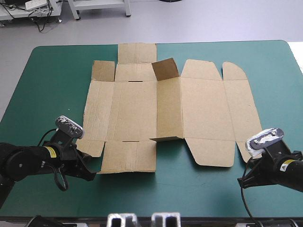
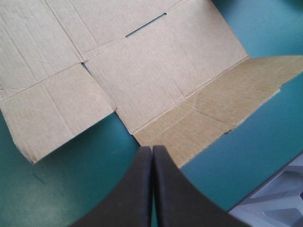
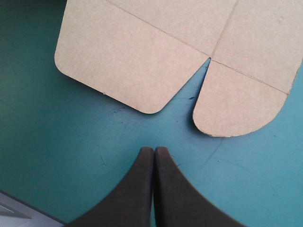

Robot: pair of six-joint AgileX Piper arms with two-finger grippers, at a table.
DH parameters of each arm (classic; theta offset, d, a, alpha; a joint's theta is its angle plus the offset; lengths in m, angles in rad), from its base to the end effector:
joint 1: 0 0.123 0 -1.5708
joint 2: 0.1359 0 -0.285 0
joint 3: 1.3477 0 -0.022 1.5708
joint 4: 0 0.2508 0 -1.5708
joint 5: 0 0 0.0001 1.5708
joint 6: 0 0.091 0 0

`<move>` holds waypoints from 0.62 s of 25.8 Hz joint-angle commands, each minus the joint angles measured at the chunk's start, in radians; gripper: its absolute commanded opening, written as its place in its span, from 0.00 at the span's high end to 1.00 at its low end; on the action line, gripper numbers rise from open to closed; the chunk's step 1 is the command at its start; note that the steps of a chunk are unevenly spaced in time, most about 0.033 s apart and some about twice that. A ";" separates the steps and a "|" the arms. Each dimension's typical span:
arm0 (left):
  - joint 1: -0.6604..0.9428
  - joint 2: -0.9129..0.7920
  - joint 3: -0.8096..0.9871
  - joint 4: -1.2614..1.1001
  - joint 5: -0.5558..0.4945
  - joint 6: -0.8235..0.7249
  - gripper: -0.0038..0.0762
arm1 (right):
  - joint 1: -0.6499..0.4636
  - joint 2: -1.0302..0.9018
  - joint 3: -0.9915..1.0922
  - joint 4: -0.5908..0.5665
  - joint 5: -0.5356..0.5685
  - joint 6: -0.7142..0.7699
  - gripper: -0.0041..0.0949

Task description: Fold the box

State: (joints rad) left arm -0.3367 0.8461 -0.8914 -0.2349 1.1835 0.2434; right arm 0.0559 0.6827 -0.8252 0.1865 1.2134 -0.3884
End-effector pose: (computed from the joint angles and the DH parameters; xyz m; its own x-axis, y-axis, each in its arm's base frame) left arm 0.1183 -0.0622 0.3382 -0.7401 0.4170 -0.5277 0.5447 0.8318 -0.1067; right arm 0.0934 0.0211 0.3353 -0.7372 -0.3538 -0.5756 -0.4065 0.9127 -0.0404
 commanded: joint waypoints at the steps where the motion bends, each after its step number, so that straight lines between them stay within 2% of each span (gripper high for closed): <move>1: -0.001 -0.006 -0.024 -0.027 -0.034 -0.011 0.97 | 0.005 0.000 -0.021 0.017 -0.038 -0.001 0.98; 9: -0.001 -0.006 -0.024 -0.029 -0.038 -0.041 0.96 | 0.005 0.000 -0.021 0.017 -0.038 -0.001 0.98; 14: -0.001 0.035 -0.028 0.031 -0.146 -0.082 0.95 | 0.005 0.000 -0.021 0.030 -0.042 -0.001 0.98; 16: 0.027 0.117 -0.054 0.075 -0.191 -0.084 0.93 | 0.005 0.000 -0.021 0.035 -0.046 -0.005 0.98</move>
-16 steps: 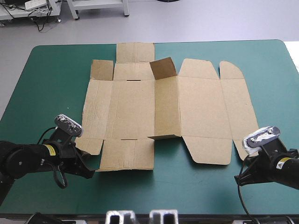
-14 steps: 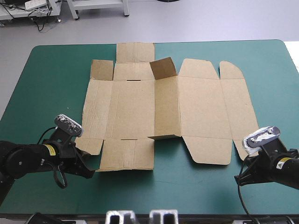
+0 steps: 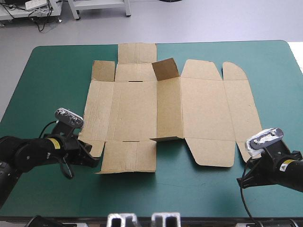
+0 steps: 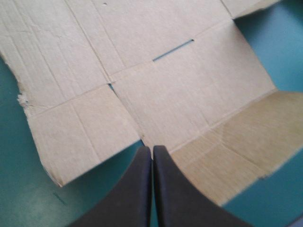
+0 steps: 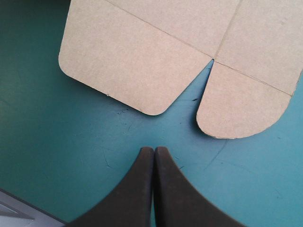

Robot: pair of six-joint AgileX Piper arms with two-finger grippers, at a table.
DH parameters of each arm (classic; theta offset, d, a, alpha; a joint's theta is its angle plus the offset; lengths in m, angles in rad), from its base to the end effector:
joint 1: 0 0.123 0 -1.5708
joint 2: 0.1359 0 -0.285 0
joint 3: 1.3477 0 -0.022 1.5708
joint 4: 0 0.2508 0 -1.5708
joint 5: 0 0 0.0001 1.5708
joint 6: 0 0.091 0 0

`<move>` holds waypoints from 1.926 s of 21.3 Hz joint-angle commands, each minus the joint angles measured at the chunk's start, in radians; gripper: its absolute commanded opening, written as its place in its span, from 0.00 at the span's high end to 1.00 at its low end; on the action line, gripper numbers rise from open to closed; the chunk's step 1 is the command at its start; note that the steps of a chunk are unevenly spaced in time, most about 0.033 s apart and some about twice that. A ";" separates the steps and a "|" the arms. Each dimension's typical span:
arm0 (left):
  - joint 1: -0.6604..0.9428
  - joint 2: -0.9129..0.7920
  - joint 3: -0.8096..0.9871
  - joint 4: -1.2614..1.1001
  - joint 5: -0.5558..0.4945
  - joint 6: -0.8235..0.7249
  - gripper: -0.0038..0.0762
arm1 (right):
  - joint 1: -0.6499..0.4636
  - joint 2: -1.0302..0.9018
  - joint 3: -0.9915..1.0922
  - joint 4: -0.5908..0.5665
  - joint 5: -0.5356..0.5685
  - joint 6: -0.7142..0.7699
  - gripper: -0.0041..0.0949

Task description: Fold the box

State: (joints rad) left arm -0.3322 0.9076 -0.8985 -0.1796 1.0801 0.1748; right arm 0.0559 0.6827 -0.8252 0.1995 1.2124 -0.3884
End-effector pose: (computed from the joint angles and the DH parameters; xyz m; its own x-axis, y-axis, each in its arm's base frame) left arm 0.1407 -0.0637 0.3354 -0.7538 0.3534 -0.5539 0.4724 0.8775 -0.0830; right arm 0.0934 0.0221 0.3355 -0.7361 -0.3485 -0.5803 -0.4090 0.9121 -0.0289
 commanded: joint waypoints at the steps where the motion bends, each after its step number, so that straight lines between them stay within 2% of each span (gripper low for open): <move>1: 0.046 0.094 -0.062 0.011 -0.092 -0.004 0.93 | 0.005 0.000 -0.021 0.022 -0.048 -0.005 0.98; 4: 0.157 0.258 -0.138 -0.077 -0.080 0.108 0.93 | 0.005 0.000 -0.021 0.022 -0.060 -0.028 0.98; 7: 0.341 0.431 -0.260 -0.232 0.004 0.296 0.93 | 0.005 0.002 -0.021 0.022 -0.064 -0.039 0.98; 11: 0.527 0.573 -0.336 -0.234 0.081 0.312 0.93 | 0.005 0.002 -0.021 0.025 -0.067 -0.039 0.98; 14: 0.630 0.649 -0.331 -0.193 0.085 0.315 0.93 | 0.005 0.002 -0.021 0.027 -0.075 -0.039 0.98; 16: 0.672 0.691 -0.331 -0.214 0.118 0.317 0.90 | 0.005 0.002 -0.021 0.035 -0.075 -0.039 0.98; 19: 0.690 0.729 -0.331 -0.297 0.134 0.369 0.76 | 0.005 0.002 -0.021 0.062 -0.075 -0.039 0.98; 21: 0.690 0.744 -0.331 -0.357 0.128 0.442 0.64 | 0.005 0.002 -0.021 0.077 -0.075 -0.043 0.98; 25: 0.690 0.770 -0.331 -0.412 0.126 0.481 0.42 | 0.005 0.002 -0.021 0.079 -0.070 -0.043 0.98; 28: 0.690 0.807 -0.331 -0.448 0.167 0.523 0.28 | 0.005 0.002 -0.021 0.079 -0.064 -0.043 0.98; 31: 0.690 0.879 -0.331 -0.527 0.190 0.594 0.26 | 0.005 0.002 -0.021 0.079 -0.060 -0.043 0.98; 33: 0.690 0.921 -0.331 -0.554 0.221 0.604 0.26 | 0.005 0.002 -0.021 0.079 -0.056 -0.043 0.98; 38: 0.684 0.998 -0.331 -0.679 0.221 0.600 0.26 | 0.005 0.002 -0.021 0.080 -0.054 -0.038 0.98; 41: 0.649 1.009 -0.331 -0.669 0.221 0.600 0.26 | 0.005 0.002 -0.021 0.085 -0.056 -0.038 0.98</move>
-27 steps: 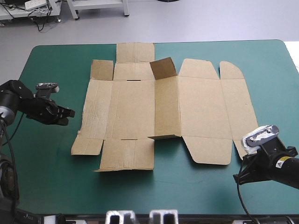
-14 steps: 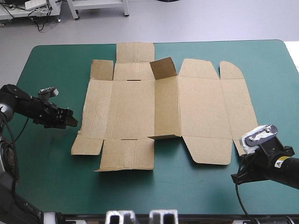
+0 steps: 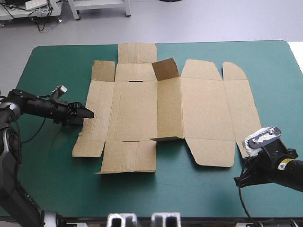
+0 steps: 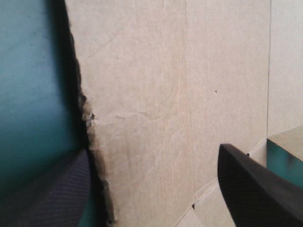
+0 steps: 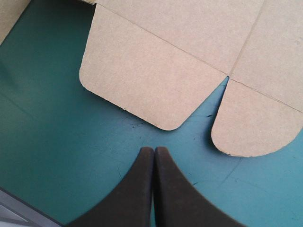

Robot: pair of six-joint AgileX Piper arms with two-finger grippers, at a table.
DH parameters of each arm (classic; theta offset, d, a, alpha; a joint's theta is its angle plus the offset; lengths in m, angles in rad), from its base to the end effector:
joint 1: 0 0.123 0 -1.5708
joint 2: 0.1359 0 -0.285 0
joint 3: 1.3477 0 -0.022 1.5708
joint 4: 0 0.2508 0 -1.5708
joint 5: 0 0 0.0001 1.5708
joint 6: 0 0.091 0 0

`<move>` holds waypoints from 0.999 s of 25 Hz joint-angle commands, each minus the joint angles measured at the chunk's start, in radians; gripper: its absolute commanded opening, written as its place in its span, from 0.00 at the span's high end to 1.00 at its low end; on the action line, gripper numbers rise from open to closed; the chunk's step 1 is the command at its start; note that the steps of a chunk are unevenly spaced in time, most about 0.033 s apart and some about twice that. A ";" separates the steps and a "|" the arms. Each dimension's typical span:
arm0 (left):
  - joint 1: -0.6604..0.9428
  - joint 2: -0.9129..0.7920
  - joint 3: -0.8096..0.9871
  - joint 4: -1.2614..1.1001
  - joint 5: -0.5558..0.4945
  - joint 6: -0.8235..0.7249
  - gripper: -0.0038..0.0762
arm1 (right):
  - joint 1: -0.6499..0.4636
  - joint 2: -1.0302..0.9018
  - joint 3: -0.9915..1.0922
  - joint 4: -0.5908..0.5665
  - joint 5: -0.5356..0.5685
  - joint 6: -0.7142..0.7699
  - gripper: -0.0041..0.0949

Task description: Fold the box

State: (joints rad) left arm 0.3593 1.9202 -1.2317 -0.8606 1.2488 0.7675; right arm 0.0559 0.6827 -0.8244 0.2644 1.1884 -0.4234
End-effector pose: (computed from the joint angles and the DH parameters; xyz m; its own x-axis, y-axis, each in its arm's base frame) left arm 0.3451 0.0597 0.1887 -0.9829 -0.0701 -0.1704 0.0718 0.7061 -0.7044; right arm 0.0946 0.0274 0.3377 -0.7066 -0.3477 -0.6163 -0.4425 0.8968 0.0014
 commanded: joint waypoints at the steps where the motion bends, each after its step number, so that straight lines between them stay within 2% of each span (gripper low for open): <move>1: -0.065 -0.002 0.002 0.014 0.052 0.007 0.26 | 0.005 0.002 -0.022 0.020 -0.037 -0.003 0.98; 10: -0.220 -0.002 0.002 0.011 0.050 -0.034 0.26 | 0.005 0.002 -0.022 0.020 -0.040 -0.007 0.98; 11: -0.230 -0.002 0.002 0.009 0.022 -0.054 0.28 | 0.005 0.002 -0.022 0.020 -0.040 -0.008 0.98; 13: -0.233 -0.002 0.002 0.011 -0.026 -0.093 0.38 | 0.005 0.002 -0.022 0.020 -0.040 -0.008 0.98; 15: -0.239 -0.002 0.002 0.015 -0.088 -0.120 0.57 | 0.005 0.002 -0.022 0.020 -0.038 -0.008 0.98; 16: -0.239 -0.002 0.002 0.008 -0.108 -0.129 0.73 | 0.005 0.002 -0.022 0.020 -0.038 -0.008 0.98; 18: -0.239 -0.002 0.002 -0.010 -0.120 -0.129 0.95 | 0.005 0.002 -0.022 0.022 -0.038 -0.008 0.98; 21: -0.239 -0.002 0.002 -0.069 -0.078 -0.075 0.96 | 0.005 0.002 -0.022 0.016 -0.038 -0.008 0.98; 25: -0.239 -0.004 0.002 -0.166 0.043 0.055 0.96 | 0.005 0.002 -0.022 0.016 -0.038 -0.008 0.98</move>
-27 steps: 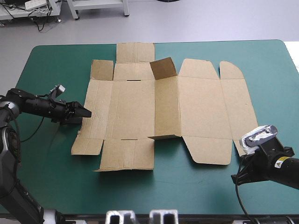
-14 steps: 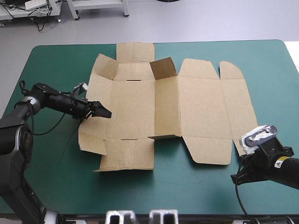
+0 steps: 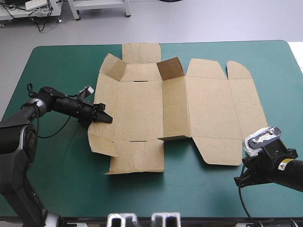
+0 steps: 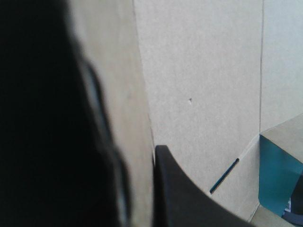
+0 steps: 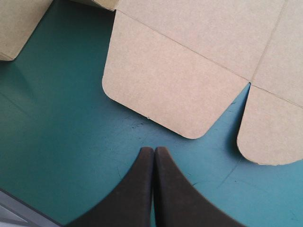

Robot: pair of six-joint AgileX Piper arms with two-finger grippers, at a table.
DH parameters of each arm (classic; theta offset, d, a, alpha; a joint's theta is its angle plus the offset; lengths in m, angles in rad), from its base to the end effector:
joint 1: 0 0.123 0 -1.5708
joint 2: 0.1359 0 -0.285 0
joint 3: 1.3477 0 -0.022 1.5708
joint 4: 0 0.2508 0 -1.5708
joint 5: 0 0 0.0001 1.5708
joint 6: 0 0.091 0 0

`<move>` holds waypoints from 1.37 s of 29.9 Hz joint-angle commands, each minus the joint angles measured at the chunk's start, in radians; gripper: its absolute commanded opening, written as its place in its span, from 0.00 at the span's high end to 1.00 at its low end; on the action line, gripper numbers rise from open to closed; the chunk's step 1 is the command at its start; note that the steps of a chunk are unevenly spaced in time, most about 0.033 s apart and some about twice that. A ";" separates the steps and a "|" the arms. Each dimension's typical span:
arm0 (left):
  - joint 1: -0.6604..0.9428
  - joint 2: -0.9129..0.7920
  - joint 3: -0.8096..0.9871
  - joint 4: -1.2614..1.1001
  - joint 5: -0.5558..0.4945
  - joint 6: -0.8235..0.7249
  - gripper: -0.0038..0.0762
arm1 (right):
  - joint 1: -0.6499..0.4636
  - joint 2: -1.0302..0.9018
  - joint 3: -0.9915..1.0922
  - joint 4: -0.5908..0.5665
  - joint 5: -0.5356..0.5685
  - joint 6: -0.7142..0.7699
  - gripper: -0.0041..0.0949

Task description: Fold the box

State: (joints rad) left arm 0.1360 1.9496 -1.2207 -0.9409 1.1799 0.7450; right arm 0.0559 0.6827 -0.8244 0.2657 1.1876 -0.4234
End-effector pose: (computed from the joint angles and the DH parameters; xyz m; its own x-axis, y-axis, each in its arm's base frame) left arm 0.3584 -0.0196 0.1782 -0.9856 0.0398 -0.1642 0.1485 0.6680 -0.7292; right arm 0.0947 0.0275 0.3378 -0.7061 -0.3469 -0.6173 -0.4426 0.8967 0.0023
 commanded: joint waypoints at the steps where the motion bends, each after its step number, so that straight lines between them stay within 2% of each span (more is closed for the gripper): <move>1: -0.016 -0.035 -0.009 -0.106 0.122 0.093 0.97 | 0.005 0.002 -0.022 0.012 -0.039 -0.008 0.98; 7: -0.016 -0.094 -0.009 -0.191 0.122 0.120 0.97 | 0.005 0.002 -0.022 -0.003 -0.042 -0.042 0.98; 12: -0.016 -0.210 -0.011 -0.266 0.122 0.222 0.96 | 0.005 0.002 -0.022 -0.003 -0.065 -0.048 0.98; 21: -0.018 -0.429 -0.114 -0.236 0.122 0.211 0.96 | 0.005 0.002 -0.031 0.003 -0.183 -0.059 0.98; 26: -0.088 -0.524 -0.237 0.003 0.116 0.180 0.96 | 0.005 0.002 -0.092 0.045 -0.266 -0.113 0.98; 33: -0.305 -0.553 -0.426 0.475 0.101 -0.014 0.96 | 0.005 0.050 -0.189 0.044 -0.318 -0.141 0.98; 41: -0.557 -0.553 -0.449 0.824 -0.060 -0.056 0.96 | 0.005 0.204 -0.379 0.044 -0.320 -0.146 0.98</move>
State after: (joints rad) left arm -0.3548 1.4341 -1.6337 -0.2045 1.2280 0.7051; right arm 0.0559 0.8347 -1.1066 0.2919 0.9309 -0.5580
